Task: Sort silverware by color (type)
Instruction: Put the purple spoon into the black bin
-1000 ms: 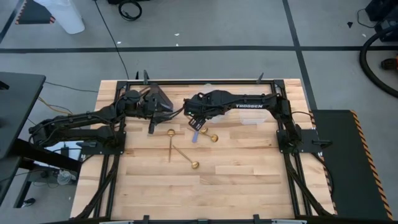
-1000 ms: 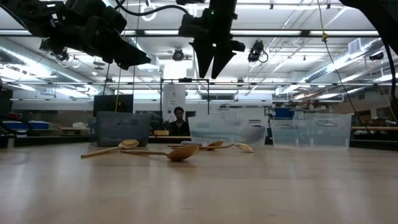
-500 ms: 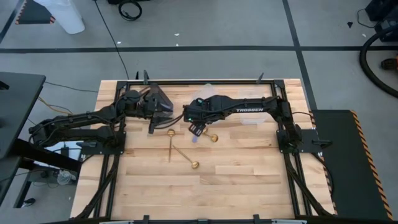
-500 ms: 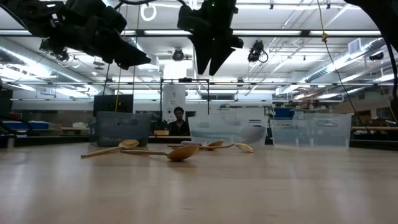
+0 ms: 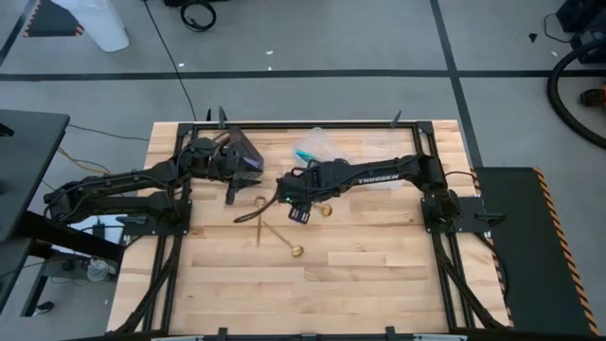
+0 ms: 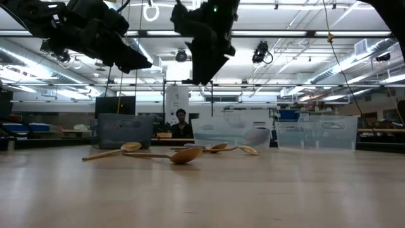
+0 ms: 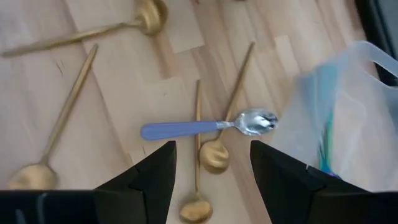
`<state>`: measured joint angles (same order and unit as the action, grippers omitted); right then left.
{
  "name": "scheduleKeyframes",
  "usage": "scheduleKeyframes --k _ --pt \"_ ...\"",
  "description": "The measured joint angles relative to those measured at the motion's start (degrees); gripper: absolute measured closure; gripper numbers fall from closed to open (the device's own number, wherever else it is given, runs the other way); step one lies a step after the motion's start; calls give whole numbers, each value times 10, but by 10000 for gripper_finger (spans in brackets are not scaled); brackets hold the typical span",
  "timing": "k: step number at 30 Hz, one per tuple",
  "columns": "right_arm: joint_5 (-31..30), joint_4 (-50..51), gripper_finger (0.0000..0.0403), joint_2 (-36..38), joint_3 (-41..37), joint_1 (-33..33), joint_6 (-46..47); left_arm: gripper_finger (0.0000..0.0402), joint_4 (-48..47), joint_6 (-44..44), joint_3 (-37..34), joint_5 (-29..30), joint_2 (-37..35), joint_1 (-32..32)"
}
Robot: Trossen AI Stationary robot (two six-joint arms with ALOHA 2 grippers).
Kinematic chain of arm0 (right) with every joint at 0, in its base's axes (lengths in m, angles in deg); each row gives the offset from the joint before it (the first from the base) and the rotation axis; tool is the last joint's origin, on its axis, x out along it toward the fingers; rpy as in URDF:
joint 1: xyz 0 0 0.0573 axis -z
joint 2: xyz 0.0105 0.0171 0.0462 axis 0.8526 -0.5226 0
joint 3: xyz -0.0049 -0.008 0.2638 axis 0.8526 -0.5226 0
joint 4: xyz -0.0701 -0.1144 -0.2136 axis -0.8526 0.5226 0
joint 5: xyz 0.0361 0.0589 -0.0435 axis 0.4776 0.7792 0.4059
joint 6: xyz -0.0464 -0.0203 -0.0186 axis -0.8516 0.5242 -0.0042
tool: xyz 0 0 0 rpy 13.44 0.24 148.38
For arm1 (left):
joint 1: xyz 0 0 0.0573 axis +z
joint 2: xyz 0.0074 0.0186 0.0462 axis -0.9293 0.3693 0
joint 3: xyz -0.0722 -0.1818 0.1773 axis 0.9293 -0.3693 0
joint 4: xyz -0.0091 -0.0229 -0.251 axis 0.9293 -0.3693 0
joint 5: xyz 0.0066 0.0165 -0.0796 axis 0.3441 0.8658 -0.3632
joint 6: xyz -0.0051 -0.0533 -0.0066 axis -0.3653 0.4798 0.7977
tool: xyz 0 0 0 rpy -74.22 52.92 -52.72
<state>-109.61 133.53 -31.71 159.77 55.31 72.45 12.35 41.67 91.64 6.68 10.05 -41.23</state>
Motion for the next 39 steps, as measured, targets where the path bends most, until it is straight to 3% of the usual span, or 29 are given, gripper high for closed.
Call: scheduleKeyframes --k 10,21,32,35,39 --pt "0 -108 188 -1 -97 -1 -221 228 4 2 0 0 0 0" --pt "36 -170 188 -1 -133 -2 -301 228 -32 75 0 0 0 0" --pt "31 -159 189 -1 -135 -17 -257 228 -43 107 0 6 0 -9" --pt "-1 -110 193 7 -135 -20 -221 228 -32 120 0 22 7 -35" --pt "-78 -5 199 12 -134 -24 -161 228 13 155 0 97 32 -82"
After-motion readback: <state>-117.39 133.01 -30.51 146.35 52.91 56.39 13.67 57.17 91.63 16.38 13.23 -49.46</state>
